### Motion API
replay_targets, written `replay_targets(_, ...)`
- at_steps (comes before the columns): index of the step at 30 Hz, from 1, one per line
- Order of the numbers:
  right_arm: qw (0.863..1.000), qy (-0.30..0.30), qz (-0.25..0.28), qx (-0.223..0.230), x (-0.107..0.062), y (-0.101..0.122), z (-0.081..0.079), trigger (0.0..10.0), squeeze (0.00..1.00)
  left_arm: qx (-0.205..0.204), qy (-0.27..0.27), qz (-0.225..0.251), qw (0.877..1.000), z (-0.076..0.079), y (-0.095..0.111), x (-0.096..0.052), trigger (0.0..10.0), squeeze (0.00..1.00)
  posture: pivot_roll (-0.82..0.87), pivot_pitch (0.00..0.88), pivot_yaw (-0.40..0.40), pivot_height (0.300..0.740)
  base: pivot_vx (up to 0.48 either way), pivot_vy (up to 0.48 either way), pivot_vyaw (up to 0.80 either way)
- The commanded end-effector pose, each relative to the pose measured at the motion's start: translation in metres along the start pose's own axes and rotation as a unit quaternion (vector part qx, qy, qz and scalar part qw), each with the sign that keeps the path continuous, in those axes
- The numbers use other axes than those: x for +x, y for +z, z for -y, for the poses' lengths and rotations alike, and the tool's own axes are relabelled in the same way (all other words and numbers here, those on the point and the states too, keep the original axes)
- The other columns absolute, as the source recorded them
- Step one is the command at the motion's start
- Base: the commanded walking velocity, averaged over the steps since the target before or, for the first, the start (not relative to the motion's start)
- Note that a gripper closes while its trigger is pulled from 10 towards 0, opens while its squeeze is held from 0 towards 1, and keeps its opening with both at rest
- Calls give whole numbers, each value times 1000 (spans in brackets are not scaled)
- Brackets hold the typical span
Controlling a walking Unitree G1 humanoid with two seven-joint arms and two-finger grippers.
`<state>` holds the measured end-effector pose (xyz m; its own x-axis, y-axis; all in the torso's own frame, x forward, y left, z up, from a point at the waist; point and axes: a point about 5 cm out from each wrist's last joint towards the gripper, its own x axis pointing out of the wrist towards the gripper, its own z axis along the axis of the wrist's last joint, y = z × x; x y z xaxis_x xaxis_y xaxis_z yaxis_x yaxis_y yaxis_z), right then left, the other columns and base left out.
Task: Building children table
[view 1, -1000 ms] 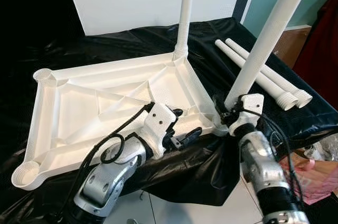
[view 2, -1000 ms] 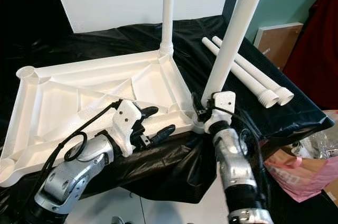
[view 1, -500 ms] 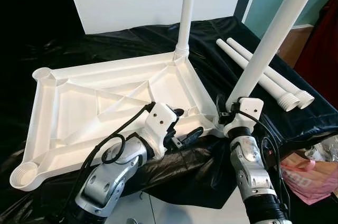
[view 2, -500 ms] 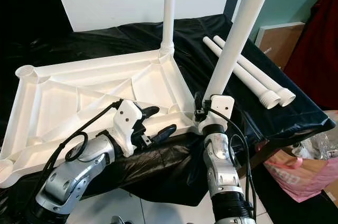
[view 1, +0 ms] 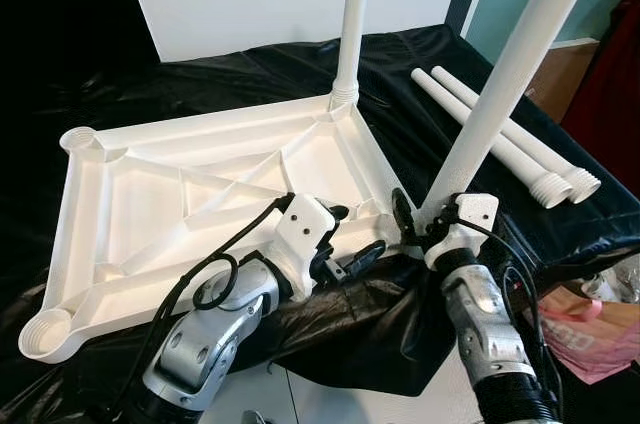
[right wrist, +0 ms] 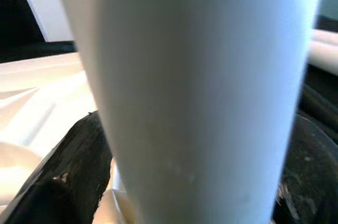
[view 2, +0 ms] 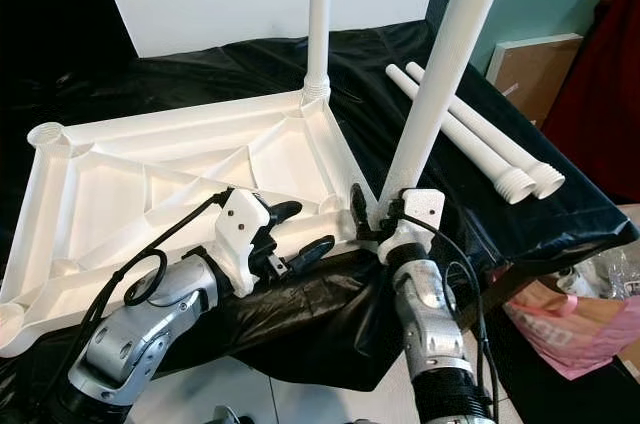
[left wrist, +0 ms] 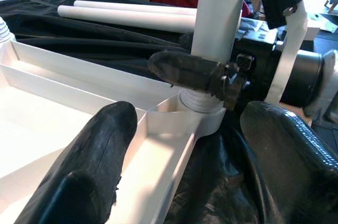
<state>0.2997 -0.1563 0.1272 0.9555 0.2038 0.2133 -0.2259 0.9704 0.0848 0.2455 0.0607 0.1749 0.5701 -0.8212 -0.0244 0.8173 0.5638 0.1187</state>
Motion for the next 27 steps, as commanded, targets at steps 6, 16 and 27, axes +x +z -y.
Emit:
replay_targets(6,995,97,-19,-25,2,0,2,10000,0,-2,-21,-7,1000,3,-4,2,10000,0,-10,59,-16,740,0,0,0)
replay_targets(16,983,167,-54,-59,8,-3,17,10000,0,-1,-31,-20,999,6,-9,1,10000,0,-11,49,-9,740,0,0,0)
replay_targets(27,980,177,-75,-58,12,-8,28,0,0,-1,-32,-19,999,5,-9,2,10000,0,-7,44,-10,740,0,0,0)
